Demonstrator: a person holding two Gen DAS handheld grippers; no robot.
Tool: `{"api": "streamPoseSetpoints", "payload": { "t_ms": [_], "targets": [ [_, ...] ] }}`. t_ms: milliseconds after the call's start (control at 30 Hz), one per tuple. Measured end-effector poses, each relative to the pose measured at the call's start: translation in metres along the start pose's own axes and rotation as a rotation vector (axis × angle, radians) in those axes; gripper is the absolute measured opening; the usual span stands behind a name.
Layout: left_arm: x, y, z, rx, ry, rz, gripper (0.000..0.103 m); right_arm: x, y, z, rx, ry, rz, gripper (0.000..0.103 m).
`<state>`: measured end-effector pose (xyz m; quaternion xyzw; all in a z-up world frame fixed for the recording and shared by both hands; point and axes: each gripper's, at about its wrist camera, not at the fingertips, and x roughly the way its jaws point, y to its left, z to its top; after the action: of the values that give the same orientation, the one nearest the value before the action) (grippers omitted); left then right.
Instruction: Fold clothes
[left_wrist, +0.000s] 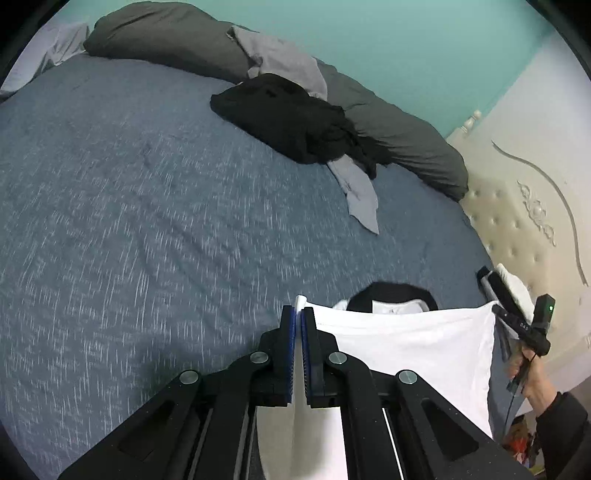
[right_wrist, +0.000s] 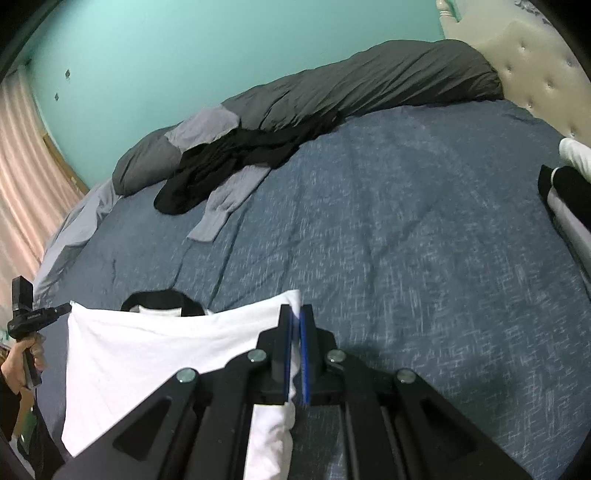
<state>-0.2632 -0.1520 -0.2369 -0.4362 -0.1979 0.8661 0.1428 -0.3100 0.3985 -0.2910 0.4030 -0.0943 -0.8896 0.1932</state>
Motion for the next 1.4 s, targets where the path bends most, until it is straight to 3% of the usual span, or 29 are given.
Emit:
{"api": "streamPoseSetpoints", "payload": {
  "t_ms": [267,533,800,867,933,967,1000,1100,1233,1400],
  "targets": [
    [0.040,0.014,0.018,-0.029,0.036,0.049,0.004,0.033,-0.002,0.018,0.011,0.037,-0.040,0.003],
    [0.078,0.029,0.013,-0.051,0.070,0.082,0.004,0.076,-0.014,0.009,0.044,0.095,-0.081,0.003],
    [0.086,0.032,0.008,-0.073,0.104,0.093,0.005,0.096,-0.019,-0.002,0.048,0.166,-0.140,0.006],
    [0.076,0.033,0.010,-0.086,0.090,0.109,0.005,0.091,-0.018,-0.001,0.048,0.165,-0.177,0.009],
    [0.058,0.033,0.010,-0.091,0.083,0.110,0.013,0.080,-0.021,0.002,0.069,0.153,-0.193,0.024],
    [0.049,0.032,0.008,-0.090,0.087,0.110,0.022,0.072,-0.022,0.003,0.082,0.142,-0.200,0.039],
    [0.041,0.032,0.006,-0.088,0.090,0.110,0.024,0.061,-0.023,0.003,0.093,0.130,-0.194,0.044],
    [0.017,0.023,-0.008,-0.044,0.124,0.104,0.024,0.031,-0.022,-0.001,0.109,0.113,-0.154,0.044],
    [-0.011,0.014,-0.045,0.005,0.212,0.080,0.024,-0.006,-0.008,-0.026,0.051,0.211,-0.063,0.044],
    [-0.032,0.010,-0.098,0.037,0.324,0.072,0.025,-0.049,-0.006,-0.081,0.092,0.352,0.006,0.044]
  ]
}}
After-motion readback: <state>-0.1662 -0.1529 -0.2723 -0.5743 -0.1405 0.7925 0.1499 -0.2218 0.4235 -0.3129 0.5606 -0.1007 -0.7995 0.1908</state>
